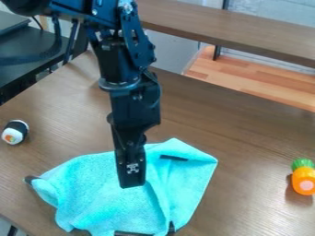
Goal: Unfold the blue cloth with a corn figure on it from bottom right to top left
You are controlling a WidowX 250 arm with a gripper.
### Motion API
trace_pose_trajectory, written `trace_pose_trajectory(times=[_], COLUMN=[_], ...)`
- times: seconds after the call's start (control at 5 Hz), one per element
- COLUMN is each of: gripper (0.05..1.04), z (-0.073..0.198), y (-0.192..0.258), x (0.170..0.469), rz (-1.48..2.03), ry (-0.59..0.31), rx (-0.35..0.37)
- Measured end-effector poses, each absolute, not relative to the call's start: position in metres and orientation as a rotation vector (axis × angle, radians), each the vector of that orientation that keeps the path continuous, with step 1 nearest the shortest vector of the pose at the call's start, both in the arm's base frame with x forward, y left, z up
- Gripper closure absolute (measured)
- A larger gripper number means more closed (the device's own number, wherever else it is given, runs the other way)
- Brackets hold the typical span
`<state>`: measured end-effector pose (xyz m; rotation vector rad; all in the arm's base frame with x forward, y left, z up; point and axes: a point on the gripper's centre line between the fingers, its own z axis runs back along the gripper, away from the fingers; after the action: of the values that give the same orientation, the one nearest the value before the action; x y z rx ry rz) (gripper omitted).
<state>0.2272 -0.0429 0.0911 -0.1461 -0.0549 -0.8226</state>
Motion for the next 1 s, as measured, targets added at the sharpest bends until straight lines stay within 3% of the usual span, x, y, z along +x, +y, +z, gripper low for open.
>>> trace_pose_trajectory(times=[0.4,1.0], gripper=[0.083,0.083], z=[0.073,0.040], y=[-0.045,-0.071], x=[0.219,0.194], rz=[-0.833,-0.960], ry=[-0.047,-0.133], rx=[-0.128,0.019])
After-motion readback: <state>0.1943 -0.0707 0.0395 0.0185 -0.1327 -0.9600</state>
